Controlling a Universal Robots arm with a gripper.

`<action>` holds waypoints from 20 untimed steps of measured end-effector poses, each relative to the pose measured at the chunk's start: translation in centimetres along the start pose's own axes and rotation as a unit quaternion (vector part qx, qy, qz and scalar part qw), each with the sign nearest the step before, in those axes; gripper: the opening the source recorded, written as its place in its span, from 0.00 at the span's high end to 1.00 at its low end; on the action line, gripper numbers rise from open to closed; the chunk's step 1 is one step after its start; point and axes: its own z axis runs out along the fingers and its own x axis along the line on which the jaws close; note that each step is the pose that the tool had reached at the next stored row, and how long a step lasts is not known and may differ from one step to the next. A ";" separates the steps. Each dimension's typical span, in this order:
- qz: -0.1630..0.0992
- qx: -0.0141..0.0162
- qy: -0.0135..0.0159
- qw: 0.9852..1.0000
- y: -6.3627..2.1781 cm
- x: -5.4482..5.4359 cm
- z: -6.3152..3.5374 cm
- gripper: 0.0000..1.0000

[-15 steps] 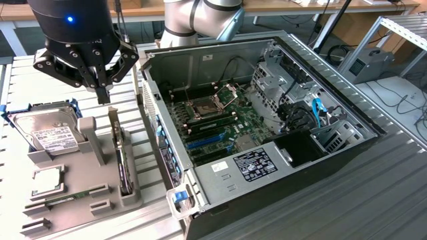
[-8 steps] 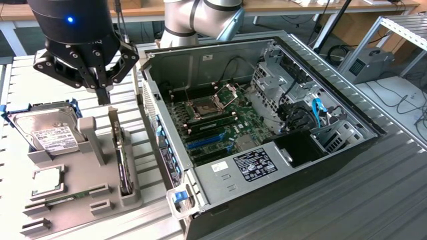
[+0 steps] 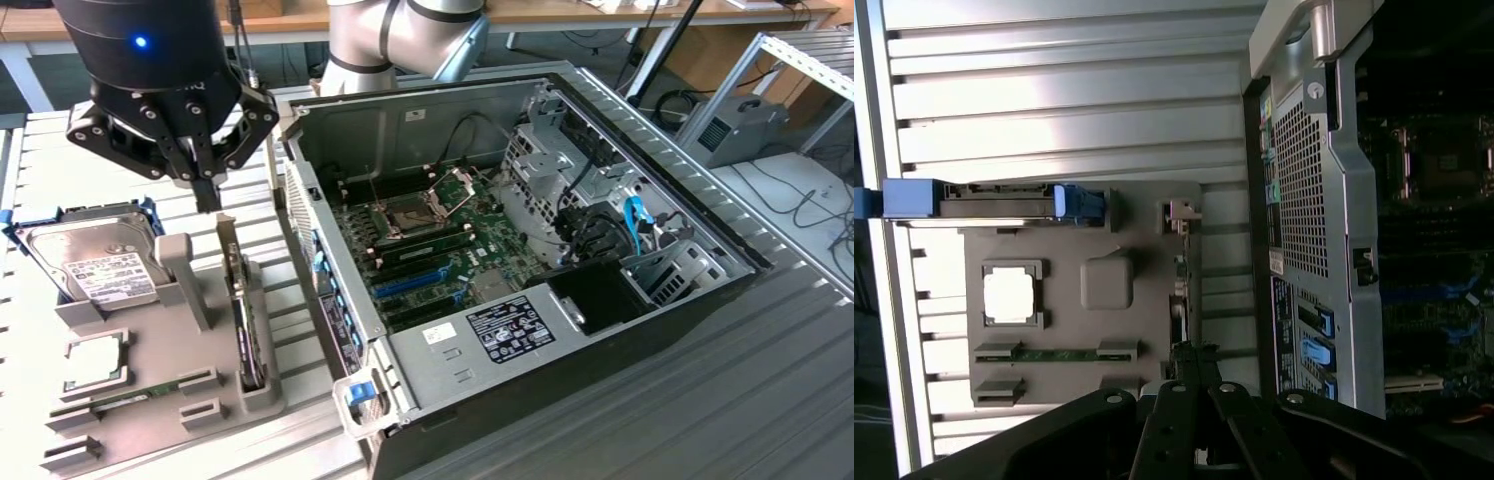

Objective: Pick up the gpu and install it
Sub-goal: 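Reach for the gpu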

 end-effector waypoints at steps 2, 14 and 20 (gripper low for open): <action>0.000 0.001 0.000 1.000 -0.05 0.0 0.01 0.89; 0.000 0.004 0.000 1.000 -0.31 0.0 0.04 0.89; -0.001 0.018 -0.001 1.000 -0.95 -0.1 0.33 0.89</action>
